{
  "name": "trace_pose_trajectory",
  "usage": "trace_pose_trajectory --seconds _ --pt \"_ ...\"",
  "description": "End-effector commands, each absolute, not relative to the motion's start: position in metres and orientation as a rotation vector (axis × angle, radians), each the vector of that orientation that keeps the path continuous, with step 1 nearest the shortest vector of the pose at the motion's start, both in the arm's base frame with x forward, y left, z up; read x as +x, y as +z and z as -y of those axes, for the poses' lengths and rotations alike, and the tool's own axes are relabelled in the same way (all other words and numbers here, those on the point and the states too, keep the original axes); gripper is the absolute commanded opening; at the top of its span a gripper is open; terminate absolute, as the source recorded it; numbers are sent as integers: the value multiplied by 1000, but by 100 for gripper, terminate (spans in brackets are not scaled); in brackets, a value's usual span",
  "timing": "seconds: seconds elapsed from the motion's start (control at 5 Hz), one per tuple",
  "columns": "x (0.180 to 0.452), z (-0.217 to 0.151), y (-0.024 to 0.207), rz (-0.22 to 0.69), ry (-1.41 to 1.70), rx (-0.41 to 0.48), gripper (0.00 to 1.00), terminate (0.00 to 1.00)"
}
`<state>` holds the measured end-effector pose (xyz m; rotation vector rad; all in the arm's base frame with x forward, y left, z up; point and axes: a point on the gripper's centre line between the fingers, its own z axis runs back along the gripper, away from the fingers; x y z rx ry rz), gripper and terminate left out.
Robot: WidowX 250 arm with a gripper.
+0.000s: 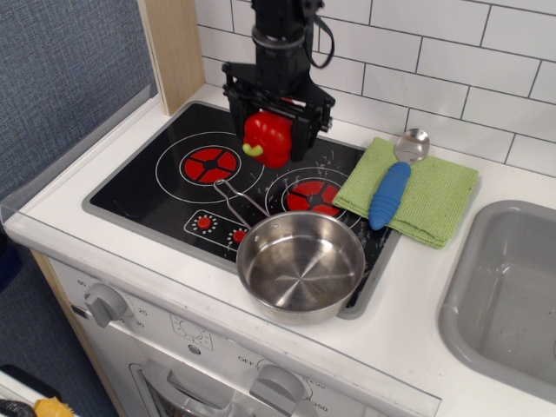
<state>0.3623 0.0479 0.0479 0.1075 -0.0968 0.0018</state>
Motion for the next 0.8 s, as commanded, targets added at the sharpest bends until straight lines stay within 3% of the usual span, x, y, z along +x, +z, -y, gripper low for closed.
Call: trace_pose_trajectory --seconds 0.0,0.6 --pt "367 -54 46 111 5 93 100 0" --pt "362 -51 92 222 20 16 100 0"
